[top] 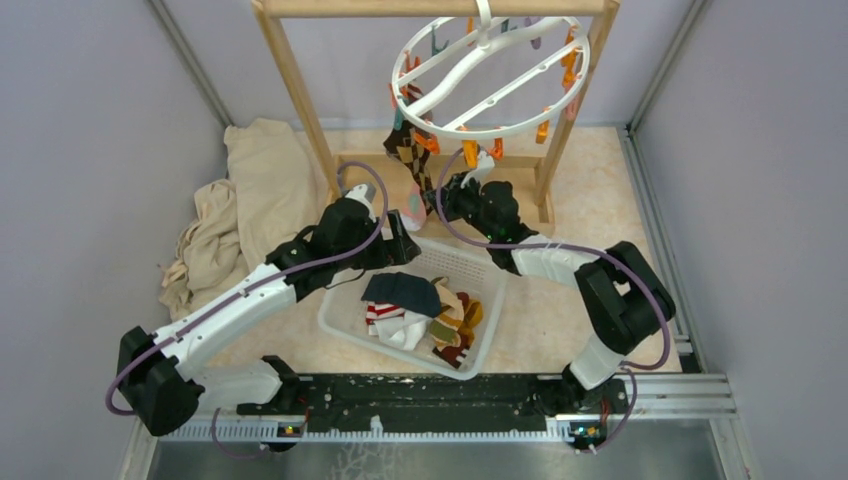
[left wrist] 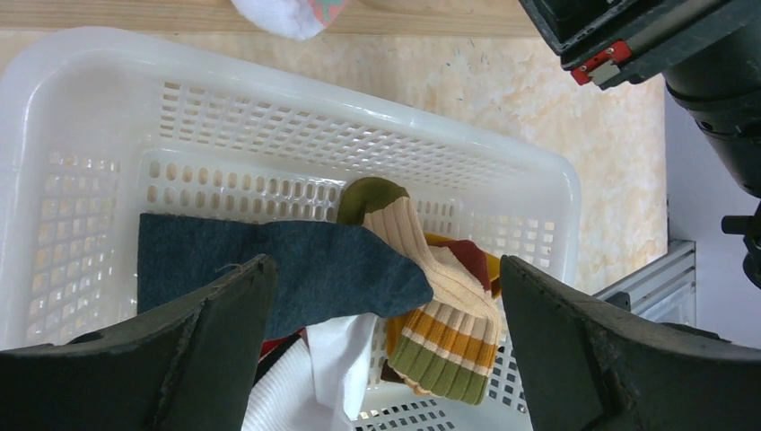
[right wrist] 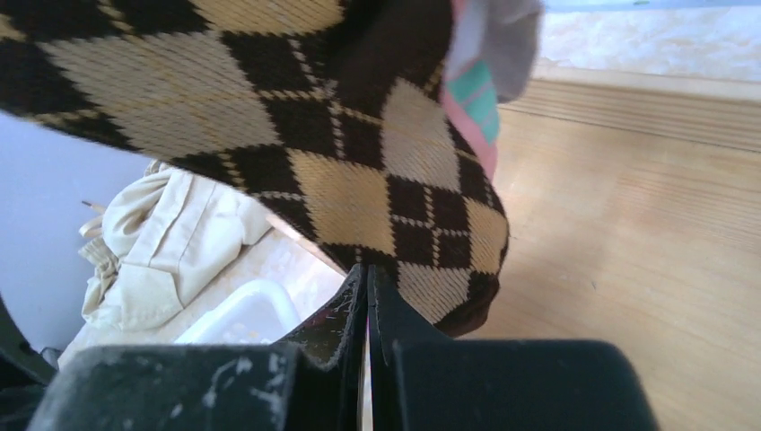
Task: Remove the socks clipped to the hanger
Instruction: Remove the sock from the hanger.
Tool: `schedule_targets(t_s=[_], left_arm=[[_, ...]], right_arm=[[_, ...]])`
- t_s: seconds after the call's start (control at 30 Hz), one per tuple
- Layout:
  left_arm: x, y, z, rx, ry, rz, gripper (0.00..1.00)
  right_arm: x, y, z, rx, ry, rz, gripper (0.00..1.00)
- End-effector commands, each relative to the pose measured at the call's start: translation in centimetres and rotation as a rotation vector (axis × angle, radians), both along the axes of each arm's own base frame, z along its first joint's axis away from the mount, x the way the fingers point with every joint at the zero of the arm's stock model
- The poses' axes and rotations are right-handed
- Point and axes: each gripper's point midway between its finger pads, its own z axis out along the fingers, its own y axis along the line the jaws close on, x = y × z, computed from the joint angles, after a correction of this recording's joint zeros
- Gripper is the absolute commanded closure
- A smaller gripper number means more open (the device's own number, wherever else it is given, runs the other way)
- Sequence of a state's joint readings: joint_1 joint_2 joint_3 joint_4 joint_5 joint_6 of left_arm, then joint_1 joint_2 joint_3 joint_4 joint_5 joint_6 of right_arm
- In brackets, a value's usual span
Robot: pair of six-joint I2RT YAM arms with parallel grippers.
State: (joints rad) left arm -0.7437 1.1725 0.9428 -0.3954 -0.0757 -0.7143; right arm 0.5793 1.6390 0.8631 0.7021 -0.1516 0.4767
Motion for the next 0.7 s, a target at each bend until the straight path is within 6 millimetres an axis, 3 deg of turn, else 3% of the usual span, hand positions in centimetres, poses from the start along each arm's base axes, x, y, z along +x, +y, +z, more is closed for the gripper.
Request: schedule_targets(t_s=[0.0, 0.23, 0.33, 0.37, 0.47, 0.5, 0.67], left_arm=[[0.2, -0.9, 0.4, -0.033, -0.016, -0.032, 0.01], [0.2, -1.3, 1.5, -0.037, -0.052, -0.068, 0.01], [0.4, -1.4, 2.0, -0.044, -0.067, -0.078, 0.01], [0.4, -1.6, 2.2, -0.051, -0.07, -0.084, 0.01], [0.3, -1.7, 2.5, -0.062, -0.076, -0.086, 0.01], [0.3, -1.7, 2.5, -0.069, -0.076, -0.084, 0.01], [-0.8, -1.5, 2.3, -0.1, -0.076, -0.108, 0.01]], right_arm=[[-0.5, -1.2, 3.8, 0.028, -0.096, -0.027, 1.0], [-3.1, -3.0, 3.1, 0.038, -0.11, -0.032, 1.0], [-3.4, -2.9, 2.4, 0.029, -0.104, -0.013, 0.55], [-3.3, -2.8, 2.2, 0.027, -0.099, -0.015, 0.48], [-2.5, -2.4, 1.4, 0.015, -0.088, -0.02, 0.4], [-2.0, -2.2, 1.3, 0.007, -0.086, -0.028, 0.3], [0.4, -0.6, 0.7, -0.012, -0.082, -0.019, 0.27]])
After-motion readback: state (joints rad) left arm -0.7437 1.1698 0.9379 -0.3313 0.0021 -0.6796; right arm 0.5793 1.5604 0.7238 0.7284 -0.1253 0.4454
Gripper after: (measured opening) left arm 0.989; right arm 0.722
